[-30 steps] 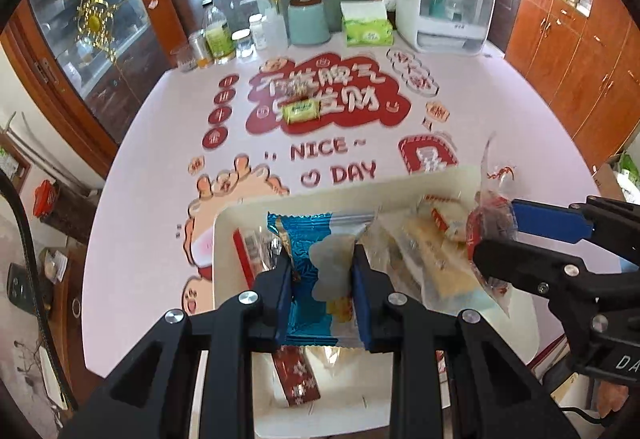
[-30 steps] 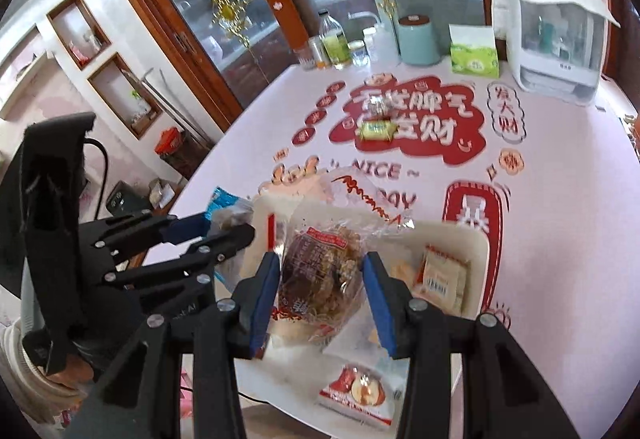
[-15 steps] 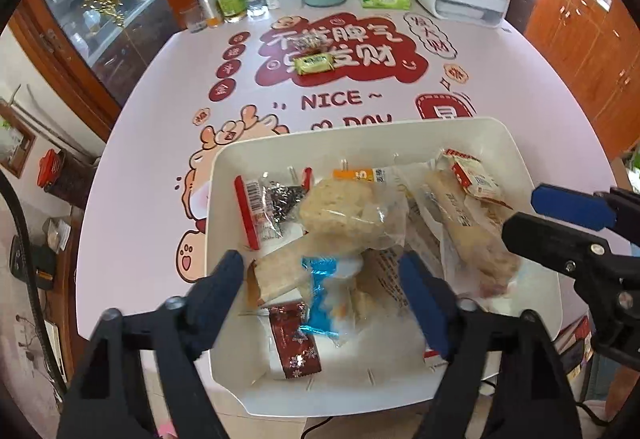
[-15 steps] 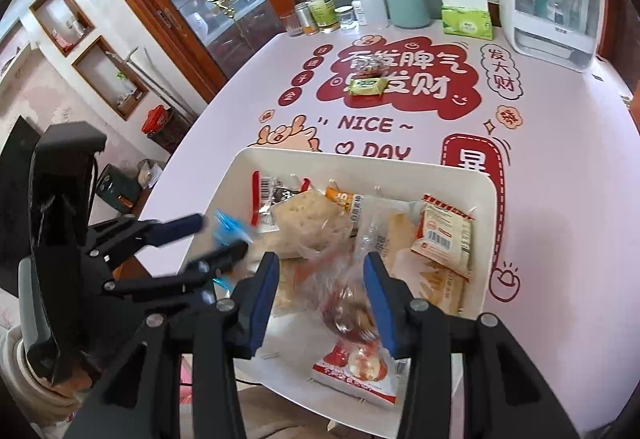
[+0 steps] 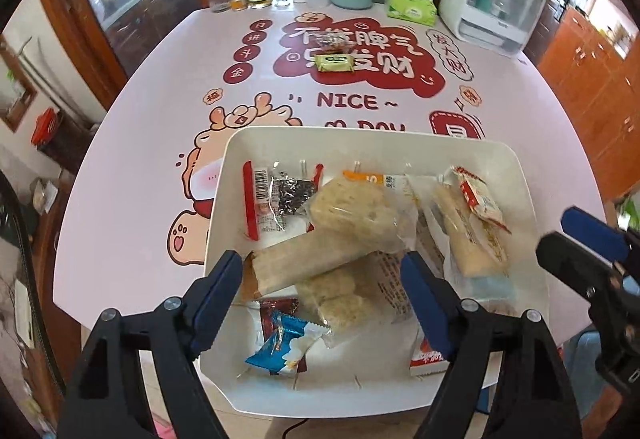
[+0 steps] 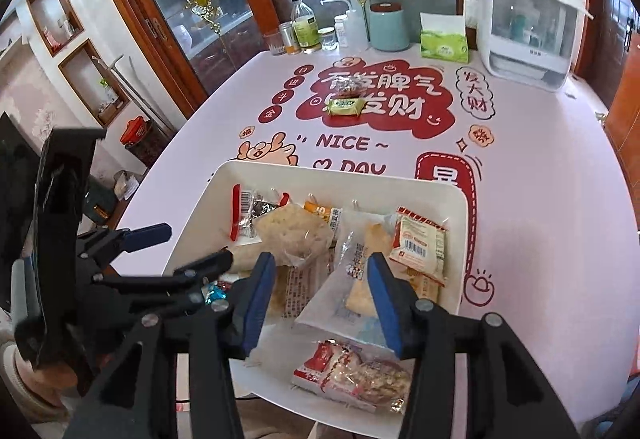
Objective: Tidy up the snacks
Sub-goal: 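Withdraw both open tools from the tray toward the last two snacks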
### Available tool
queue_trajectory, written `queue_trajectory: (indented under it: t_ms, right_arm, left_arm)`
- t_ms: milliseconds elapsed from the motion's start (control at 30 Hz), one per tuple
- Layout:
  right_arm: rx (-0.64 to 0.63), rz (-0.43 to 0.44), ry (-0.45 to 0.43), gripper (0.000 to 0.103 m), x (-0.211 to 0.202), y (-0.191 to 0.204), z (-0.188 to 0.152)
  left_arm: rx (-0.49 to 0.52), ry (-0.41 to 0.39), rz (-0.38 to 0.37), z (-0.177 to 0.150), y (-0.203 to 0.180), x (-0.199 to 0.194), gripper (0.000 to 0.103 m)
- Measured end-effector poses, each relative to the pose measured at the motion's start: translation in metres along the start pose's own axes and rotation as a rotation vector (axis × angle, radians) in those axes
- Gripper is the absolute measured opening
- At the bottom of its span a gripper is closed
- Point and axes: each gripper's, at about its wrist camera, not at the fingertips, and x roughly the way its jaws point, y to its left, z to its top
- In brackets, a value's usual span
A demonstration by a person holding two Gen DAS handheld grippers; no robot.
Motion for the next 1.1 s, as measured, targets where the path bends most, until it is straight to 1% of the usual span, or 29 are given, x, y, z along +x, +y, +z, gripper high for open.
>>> queue_trajectory:
  t_ms: [167,500,767,867,933,967,1033,1100]
  right_arm:
    - [0.002,-0.012,-0.026,0.053,-0.003,-0.002,-0.001]
    - [0.056,-0.005,-0.017,0.054,0.006,-0.020,0.002]
    - [0.061,0.002,-0.022,0.059,0.013,-0.018,0.010]
    - [0.062,0.005,-0.030,0.060,0.015,-0.017,0.016]
    - [0.067,0.004,-0.039,0.060,0.016,-0.017,0.022]
    - [0.071,0.000,-0.045,0.060,0.017,-0.017,0.025]
    - [0.084,-0.002,-0.053,0.060,0.018,-0.019,0.031]
    - [0.094,0.002,-0.061,0.060,0.020,-0.019,0.040]
  left_arm:
    - [-0.012,0.014,0.005,0.004,-0.002,0.006,0.080]
    - [0.044,-0.002,0.011,0.015,-0.017,0.010,0.080]
    - [0.073,-0.027,0.023,0.028,-0.016,0.011,0.081]
    - [0.094,-0.051,0.045,0.037,-0.014,0.008,0.082]
    - [0.106,-0.081,0.071,0.047,-0.012,0.005,0.083]
    - [0.105,-0.090,0.077,0.051,-0.010,0.003,0.084]
    - [0.088,-0.109,0.070,0.065,-0.004,-0.001,0.088]
    - [0.077,-0.128,0.058,0.080,0.002,-0.006,0.088]
